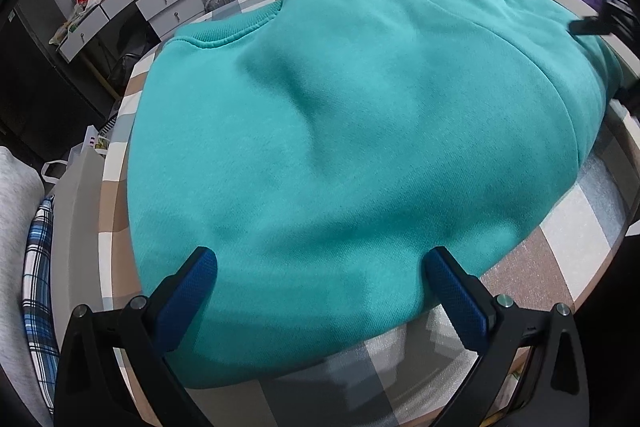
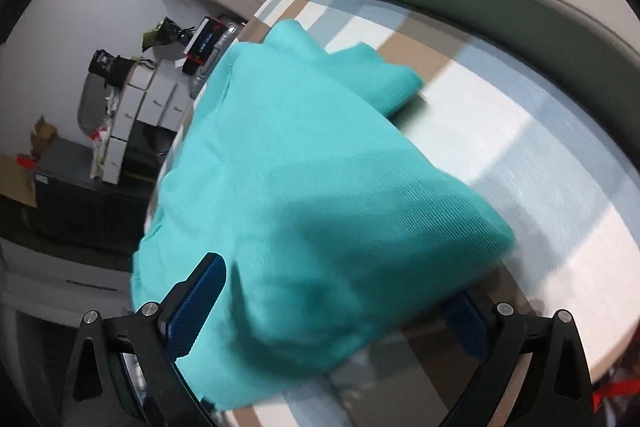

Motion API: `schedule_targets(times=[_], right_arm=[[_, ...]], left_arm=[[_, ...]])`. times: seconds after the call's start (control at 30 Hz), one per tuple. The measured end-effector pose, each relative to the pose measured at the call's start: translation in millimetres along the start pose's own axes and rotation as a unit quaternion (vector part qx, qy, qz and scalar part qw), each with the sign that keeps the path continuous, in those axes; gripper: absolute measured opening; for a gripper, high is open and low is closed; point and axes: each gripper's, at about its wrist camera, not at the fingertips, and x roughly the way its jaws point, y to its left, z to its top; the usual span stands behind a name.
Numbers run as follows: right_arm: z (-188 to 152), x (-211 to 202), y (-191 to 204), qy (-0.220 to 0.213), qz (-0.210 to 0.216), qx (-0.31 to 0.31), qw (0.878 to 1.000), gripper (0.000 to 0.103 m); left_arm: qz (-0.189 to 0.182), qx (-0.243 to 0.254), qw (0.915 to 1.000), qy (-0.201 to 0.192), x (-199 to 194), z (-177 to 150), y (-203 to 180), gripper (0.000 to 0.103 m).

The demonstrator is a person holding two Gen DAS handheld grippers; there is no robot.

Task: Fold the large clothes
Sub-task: 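Grasp the ribbed sleeve cuff with the right gripper and lift it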

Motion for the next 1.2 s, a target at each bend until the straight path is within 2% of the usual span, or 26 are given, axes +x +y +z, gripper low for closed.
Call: schedule_targets(times=[0.13,0.23,0.27,0.33,0.37,0.43,0.5,0.57,0.67,0.77,0.87,0.97,1.03,1.07,1.1,1.2], right_arm=[[2,1,-1,-0.035,0.005,-0.017,0.999,0.099],[2,-3,-12,-0.039,0.018,-0.014,0.999,0.078],[4,-5,-17,-0.036,0.028,-0.008,0.999,0.067],[5,-10,-25,-0.038,0.056,0.013,0.998,0.059],[6,-13,-26,-0.042,0.071,0.016,0.996,0.052],[8,-19,-25,-0.052,0.101,0.014,0.993,0.043],[8,-23,-20,-0.056,0.128,0.005,0.990,0.041],[8,-23,-16,-0.056,0.132,-0.002,0.990,0.041],[9,-18,-19,-0.048,0.127,0.006,0.991,0.041],[10,-4,-21,-0.025,0.107,0.006,0.994,0.045],[12,4,-17,-0.022,0.090,-0.005,0.996,0.054],[16,10,-5,-0.027,0.065,-0.026,0.997,0.055],[19,11,2,-0.026,0.057,-0.031,0.998,0.040],[18,7,5,-0.031,0.064,-0.040,0.997,0.029],[16,2,10,-0.041,0.064,-0.056,0.996,0.024],[3,-25,28,-0.091,0.069,-0.113,0.987,0.019]], left_arm=[[-0.004,0.006,1.0000,0.000,0,-1,2,0.102],[-0.009,0.005,0.9999,-0.002,-4,1,2,0.102],[-0.017,0.000,0.9998,-0.010,-9,4,4,0.102],[-0.056,-0.021,0.9974,-0.040,-25,13,8,0.102],[-0.092,-0.031,0.9940,-0.052,-35,23,10,0.102],[-0.125,-0.037,0.9900,-0.054,-43,40,8,0.102],[-0.132,-0.027,0.9897,-0.048,-42,62,-2,0.102],[-0.131,-0.006,0.9910,-0.024,-25,85,-18,0.102],[-0.141,-0.011,0.9897,0.020,14,109,-40,0.102],[-0.137,-0.028,0.9898,0.028,35,112,-51,0.102],[-0.124,-0.007,0.9919,0.028,36,115,-53,0.102],[-0.143,-0.019,0.9891,0.033,41,116,-46,0.102],[-0.145,-0.018,0.9887,0.033,41,117,-44,0.102],[-0.145,-0.018,0.9887,0.032,41,117,-44,0.102],[-0.144,-0.017,0.9890,0.030,41,116,-44,0.102],[-0.139,-0.022,0.9896,0.029,42,119,-53,0.102]])
